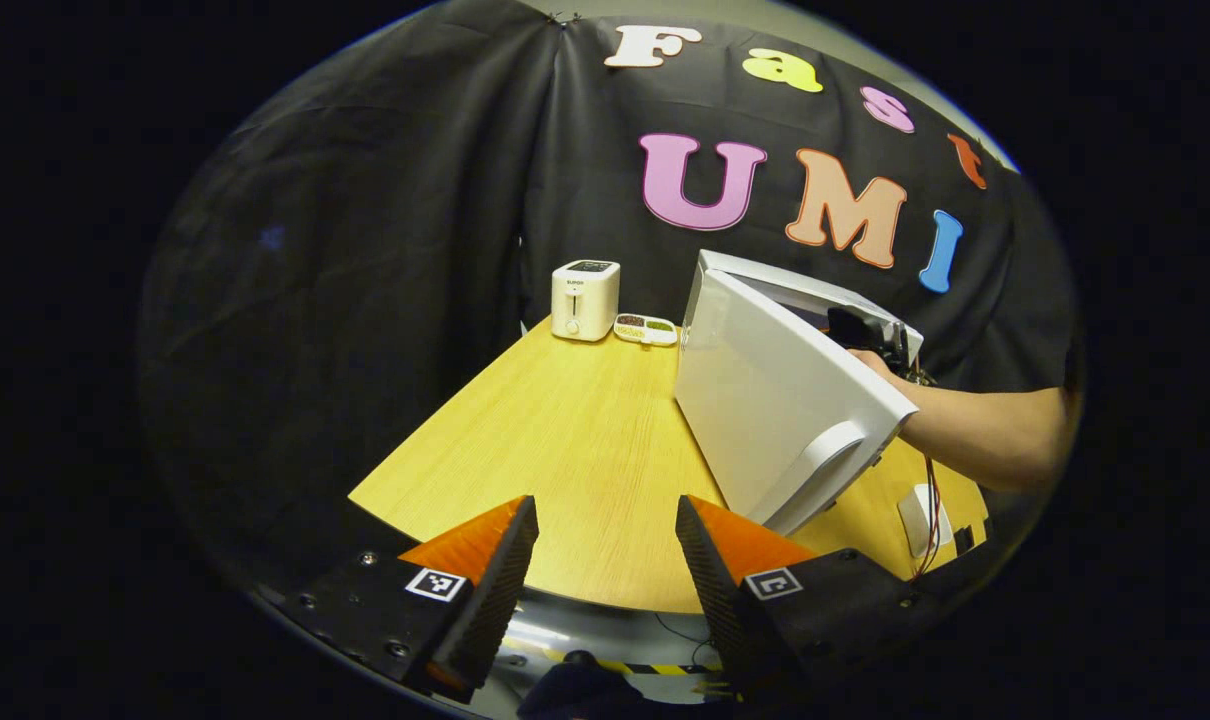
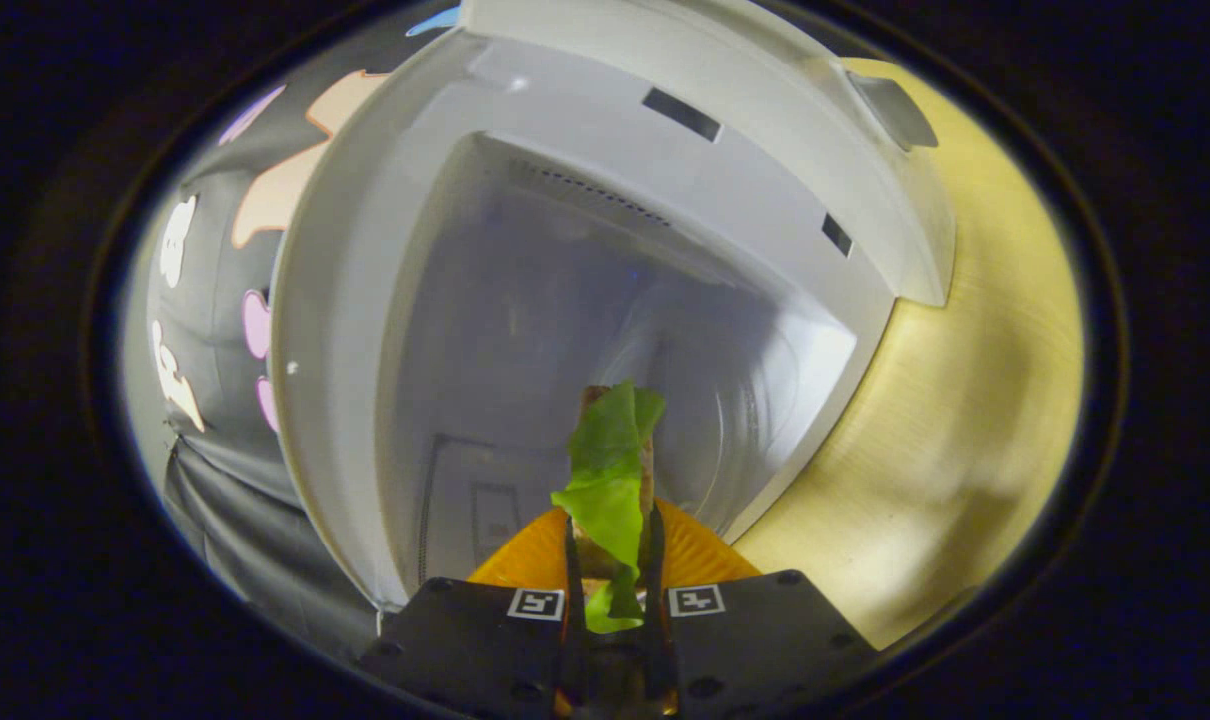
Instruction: Open the microwave oven with the left hand, put the food in, and close the microwave oven.
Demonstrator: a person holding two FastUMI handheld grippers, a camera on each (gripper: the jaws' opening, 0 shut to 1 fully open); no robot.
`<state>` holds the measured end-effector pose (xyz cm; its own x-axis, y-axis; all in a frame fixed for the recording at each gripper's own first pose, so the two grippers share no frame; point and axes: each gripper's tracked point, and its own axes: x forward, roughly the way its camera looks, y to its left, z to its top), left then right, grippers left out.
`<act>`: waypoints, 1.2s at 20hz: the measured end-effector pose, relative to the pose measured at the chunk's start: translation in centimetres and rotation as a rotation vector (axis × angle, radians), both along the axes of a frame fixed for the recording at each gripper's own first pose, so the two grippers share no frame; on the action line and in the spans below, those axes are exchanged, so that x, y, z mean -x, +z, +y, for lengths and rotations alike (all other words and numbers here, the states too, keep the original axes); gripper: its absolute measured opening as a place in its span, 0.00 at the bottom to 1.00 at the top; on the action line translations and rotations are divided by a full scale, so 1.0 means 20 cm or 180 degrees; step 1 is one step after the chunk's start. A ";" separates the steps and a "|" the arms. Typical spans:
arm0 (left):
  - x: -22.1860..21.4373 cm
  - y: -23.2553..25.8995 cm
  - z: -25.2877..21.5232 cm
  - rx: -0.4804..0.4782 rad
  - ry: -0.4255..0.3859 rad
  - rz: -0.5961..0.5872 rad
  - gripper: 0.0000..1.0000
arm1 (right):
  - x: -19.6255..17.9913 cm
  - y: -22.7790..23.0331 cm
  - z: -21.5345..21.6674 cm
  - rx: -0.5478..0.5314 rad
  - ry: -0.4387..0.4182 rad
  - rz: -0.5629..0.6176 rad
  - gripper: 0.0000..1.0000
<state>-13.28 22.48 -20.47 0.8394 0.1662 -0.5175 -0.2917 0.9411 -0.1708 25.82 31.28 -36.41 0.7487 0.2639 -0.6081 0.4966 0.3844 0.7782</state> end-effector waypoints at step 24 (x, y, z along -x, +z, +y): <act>-0.10 0.10 -0.08 -0.0236 -0.0321 -0.0084 0.86 | 0.08 -0.09 -0.13 0.1003 0.0455 0.0024 0.89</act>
<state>-11.28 20.82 -18.56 0.8670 0.1173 -0.4844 -0.1914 0.9758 -0.1062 24.25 28.62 -38.25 0.7129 0.1642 -0.6817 0.4257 0.6713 0.6068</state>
